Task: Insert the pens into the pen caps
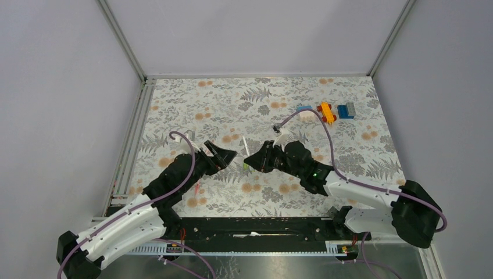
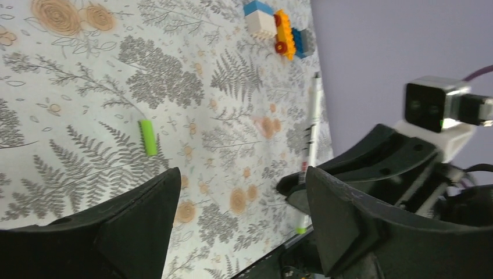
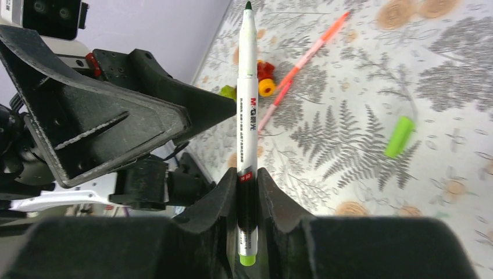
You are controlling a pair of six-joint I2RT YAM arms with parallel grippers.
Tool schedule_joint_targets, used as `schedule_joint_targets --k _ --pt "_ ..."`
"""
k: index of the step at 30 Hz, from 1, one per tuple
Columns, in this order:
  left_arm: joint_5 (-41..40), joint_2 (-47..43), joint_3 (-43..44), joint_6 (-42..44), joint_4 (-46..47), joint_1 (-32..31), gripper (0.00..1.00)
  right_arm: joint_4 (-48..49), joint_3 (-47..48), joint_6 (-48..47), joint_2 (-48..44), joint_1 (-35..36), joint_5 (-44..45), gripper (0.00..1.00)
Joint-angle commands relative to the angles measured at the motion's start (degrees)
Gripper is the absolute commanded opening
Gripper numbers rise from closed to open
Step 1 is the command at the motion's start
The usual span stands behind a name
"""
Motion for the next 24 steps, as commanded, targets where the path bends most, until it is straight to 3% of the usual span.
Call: schedule_joint_targets --k 1,14,24 --pt "1.83 2.27 1.69 5.59 -2.05 -0.09 0.81 -10.69 -0.16 -6.64 -6.20 0.20 9.24 0.00" --pt "3.79 31.88 17.19 11.23 -13.16 -0.93 0.70 -31.22 -2.16 -8.77 -20.76 0.18 26.89 0.04" --pt "-0.59 49.06 28.93 10.96 -20.25 -3.36 0.61 -36.47 -1.72 -12.08 -23.70 0.18 27.10 0.04"
